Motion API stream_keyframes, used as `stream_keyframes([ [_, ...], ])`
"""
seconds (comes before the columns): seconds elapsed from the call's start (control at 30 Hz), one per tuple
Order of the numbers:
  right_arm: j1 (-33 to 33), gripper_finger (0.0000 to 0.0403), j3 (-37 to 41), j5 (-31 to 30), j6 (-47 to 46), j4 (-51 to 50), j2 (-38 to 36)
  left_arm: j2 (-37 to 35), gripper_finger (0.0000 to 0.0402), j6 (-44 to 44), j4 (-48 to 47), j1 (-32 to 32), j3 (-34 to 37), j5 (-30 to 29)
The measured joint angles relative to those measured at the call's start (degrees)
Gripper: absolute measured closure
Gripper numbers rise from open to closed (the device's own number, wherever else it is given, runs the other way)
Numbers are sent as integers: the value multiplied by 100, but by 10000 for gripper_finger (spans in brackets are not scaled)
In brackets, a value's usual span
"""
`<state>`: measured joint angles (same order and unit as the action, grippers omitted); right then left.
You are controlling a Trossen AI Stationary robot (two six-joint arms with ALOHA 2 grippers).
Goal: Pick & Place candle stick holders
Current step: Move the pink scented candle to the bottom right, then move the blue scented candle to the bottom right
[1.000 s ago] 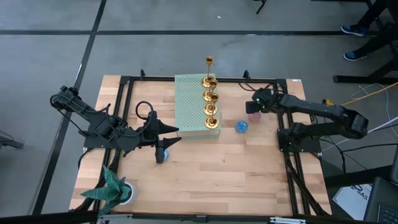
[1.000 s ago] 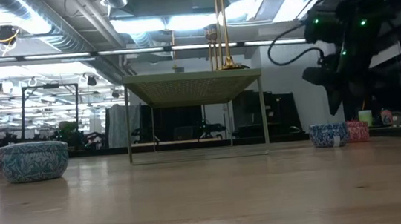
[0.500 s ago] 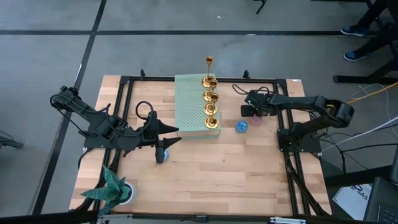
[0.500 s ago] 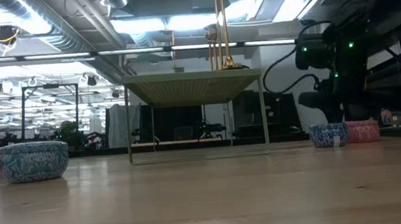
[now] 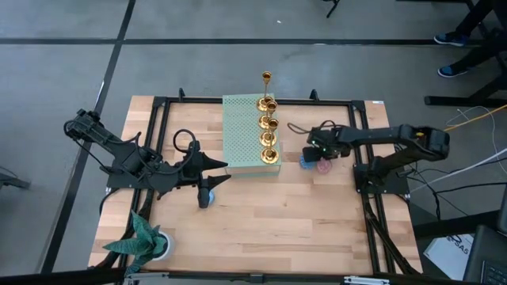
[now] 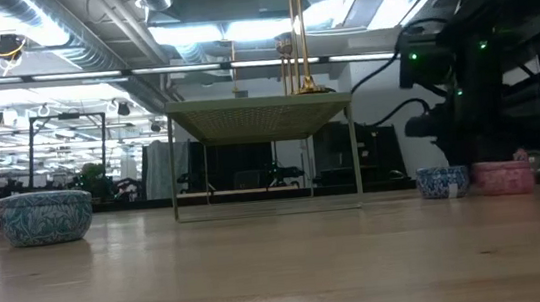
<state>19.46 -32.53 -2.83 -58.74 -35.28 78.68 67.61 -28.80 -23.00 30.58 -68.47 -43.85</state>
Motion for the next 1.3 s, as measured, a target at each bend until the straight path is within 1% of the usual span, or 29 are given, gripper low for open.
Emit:
stream_keyframes([
  [0.3,-1226,225,7,247,-915,-225,-20,0,224,0,2,1,0,1],
  [0.5,-2180,225,-17,267,-1673,-43,-21,0,224,-33,2,1,0,1],
  [0.57,-2507,225,-93,379,-1898,19,0,0,224,-42,2,1,0,1],
  [0.63,-2832,225,-193,787,-2054,159,11,0,224,-42,2,1,0,1],
  [0.7,-3145,225,-243,967,-2199,432,2,0,224,-42,2,1,0,-1],
  [0.87,-3929,225,-247,1016,-2468,1276,4,0,224,-42,4,1,0,-1],
  [0.93,-4182,225,-245,895,-2481,1492,4,0,224,-42,4,1,0,-1],
  [1.0,-4423,225,-245,590,-2189,1869,4,0,224,-42,4,0,0,-1],
  [1.13,-4905,233,-256,154,-927,2688,-5,0,224,-42,4,0,0,-1],
  [1.2,-5020,240,-260,-146,-721,2666,-7,0,224,-42,4,1,0,-1],
  [1.3,-5026,255,-254,-405,-796,2544,-58,0,224,-44,4,1,0,-1],
])
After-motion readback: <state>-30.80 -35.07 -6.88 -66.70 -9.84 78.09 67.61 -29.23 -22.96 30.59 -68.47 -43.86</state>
